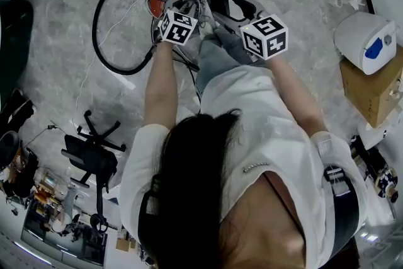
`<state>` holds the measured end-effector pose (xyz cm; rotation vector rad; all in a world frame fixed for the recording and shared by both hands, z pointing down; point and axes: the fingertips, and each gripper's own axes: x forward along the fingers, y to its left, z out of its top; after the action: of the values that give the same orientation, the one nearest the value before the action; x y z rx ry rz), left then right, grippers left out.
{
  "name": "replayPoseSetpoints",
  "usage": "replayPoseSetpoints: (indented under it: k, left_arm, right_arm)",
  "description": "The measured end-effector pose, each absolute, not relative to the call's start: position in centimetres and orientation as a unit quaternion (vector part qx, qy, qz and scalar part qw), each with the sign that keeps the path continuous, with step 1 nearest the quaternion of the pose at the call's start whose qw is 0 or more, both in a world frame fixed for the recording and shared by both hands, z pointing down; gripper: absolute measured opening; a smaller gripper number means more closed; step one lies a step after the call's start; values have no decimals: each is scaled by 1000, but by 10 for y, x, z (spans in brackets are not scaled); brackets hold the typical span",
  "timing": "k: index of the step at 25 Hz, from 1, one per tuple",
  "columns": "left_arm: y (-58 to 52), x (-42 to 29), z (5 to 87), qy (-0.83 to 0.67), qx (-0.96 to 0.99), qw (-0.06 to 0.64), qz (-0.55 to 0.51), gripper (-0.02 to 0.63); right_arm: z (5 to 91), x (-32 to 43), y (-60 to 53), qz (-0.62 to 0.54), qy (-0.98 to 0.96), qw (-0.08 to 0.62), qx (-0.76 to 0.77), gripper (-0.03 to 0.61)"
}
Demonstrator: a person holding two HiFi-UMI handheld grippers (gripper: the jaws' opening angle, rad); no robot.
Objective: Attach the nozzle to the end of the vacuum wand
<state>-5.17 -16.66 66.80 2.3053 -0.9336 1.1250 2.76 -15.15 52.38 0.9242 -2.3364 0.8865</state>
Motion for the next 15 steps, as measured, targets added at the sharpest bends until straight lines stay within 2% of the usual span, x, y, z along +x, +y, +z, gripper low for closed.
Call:
replayPoseSetpoints:
  k: [15]
  left_arm:
    - [-170,-44,671,-348,824,209,397,124]
  right_arm:
    - [516,31,-159,339,-853,202,342,311]
